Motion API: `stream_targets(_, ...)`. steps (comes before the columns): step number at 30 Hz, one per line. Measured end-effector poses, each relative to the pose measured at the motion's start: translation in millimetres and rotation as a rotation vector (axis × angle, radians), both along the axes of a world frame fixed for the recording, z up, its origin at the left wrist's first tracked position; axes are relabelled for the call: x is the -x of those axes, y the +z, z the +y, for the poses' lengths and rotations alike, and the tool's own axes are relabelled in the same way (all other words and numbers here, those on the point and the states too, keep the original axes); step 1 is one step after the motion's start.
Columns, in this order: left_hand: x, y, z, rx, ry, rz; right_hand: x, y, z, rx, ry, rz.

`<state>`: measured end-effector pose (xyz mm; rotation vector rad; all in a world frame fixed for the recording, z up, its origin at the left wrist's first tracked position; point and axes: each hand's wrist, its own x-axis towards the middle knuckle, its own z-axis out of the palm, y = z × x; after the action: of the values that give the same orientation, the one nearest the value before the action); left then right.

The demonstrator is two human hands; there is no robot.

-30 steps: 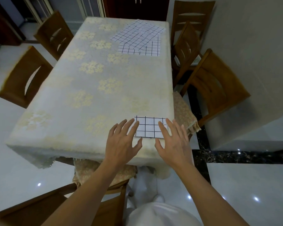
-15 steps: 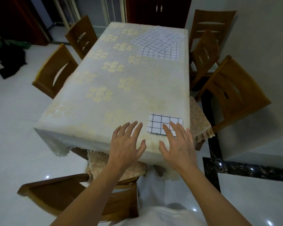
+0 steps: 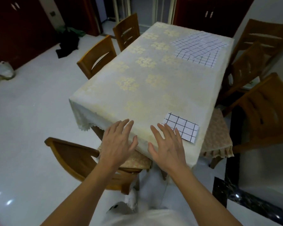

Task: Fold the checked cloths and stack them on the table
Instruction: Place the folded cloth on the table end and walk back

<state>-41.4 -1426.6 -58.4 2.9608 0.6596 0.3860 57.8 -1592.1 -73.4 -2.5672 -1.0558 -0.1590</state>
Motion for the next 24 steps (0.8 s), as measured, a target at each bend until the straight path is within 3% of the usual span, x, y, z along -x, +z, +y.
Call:
stream_targets(15,130.8,5.3,36.0,-0.038,0.395,-0.032,68.9,0.3,92.4,0.026,0.455,0.071)
stream_targets(24,203.5,-13.0,125.5,0.045,0.56,-0.03,129.8,2.4,197.6,0.079,0.632,0.059)
